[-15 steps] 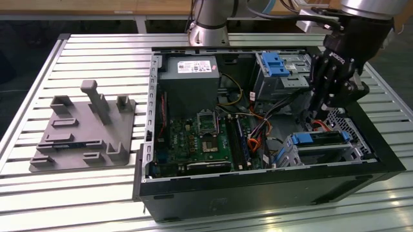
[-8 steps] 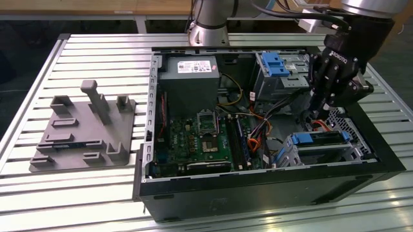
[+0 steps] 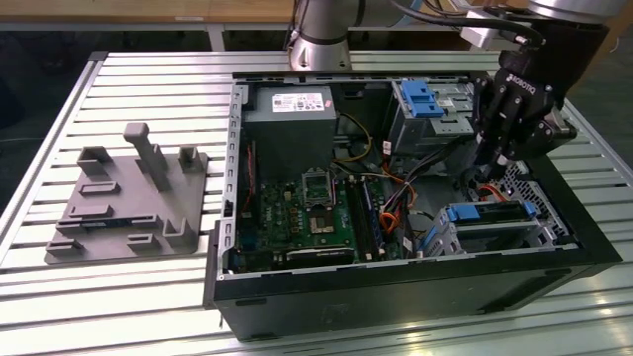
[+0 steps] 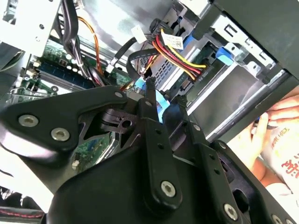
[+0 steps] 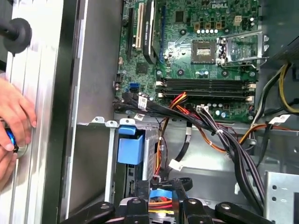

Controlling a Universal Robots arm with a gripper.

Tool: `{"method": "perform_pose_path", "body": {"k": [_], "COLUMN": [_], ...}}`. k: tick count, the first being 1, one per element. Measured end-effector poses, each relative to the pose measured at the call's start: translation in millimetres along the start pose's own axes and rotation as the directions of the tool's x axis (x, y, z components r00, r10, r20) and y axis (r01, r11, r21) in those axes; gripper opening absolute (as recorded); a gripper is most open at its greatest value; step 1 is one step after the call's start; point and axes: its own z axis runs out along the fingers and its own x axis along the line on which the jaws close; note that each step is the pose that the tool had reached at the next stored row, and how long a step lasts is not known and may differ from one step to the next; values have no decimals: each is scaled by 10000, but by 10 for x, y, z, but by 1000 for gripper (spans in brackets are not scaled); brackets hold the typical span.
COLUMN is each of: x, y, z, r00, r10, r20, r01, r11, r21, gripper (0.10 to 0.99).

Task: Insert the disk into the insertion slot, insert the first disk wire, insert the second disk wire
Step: 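Insert the second disk wire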

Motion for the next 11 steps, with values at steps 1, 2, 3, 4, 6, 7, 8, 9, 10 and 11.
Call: {"method": "perform_pose_path", "body": {"k": [1, 2, 3, 4, 6, 7, 8, 9, 10, 11], "x": [8, 11, 13, 15, 39, 57, 86, 114, 146, 174], "y": [3, 8, 18, 32, 69, 81, 87, 90, 92, 93], "z": [-36, -53, -58, -56, -50, -45, -39, -32, -25, -19], "r00": [10000, 10000, 10000, 10000, 10000, 10000, 10000, 10000, 10000, 10000], "r10": [-4, -4, -5, -6, -4, -3, -2, -3, -4, -4], "r20": [2, 5, 4, 7, 3, 4, 3, 4, 4, 4], "r01": [4, 4, 5, 6, 4, 3, 2, 3, 4, 4], "r11": [10000, 10000, 10000, 10000, 10000, 10000, 10000, 10000, 10000, 10000], "r21": [1, 1, 2, 4, 12, 15, 15, 16, 16, 16], "gripper": [337, 337, 337, 337, 337, 337, 337, 337, 337, 337]}}
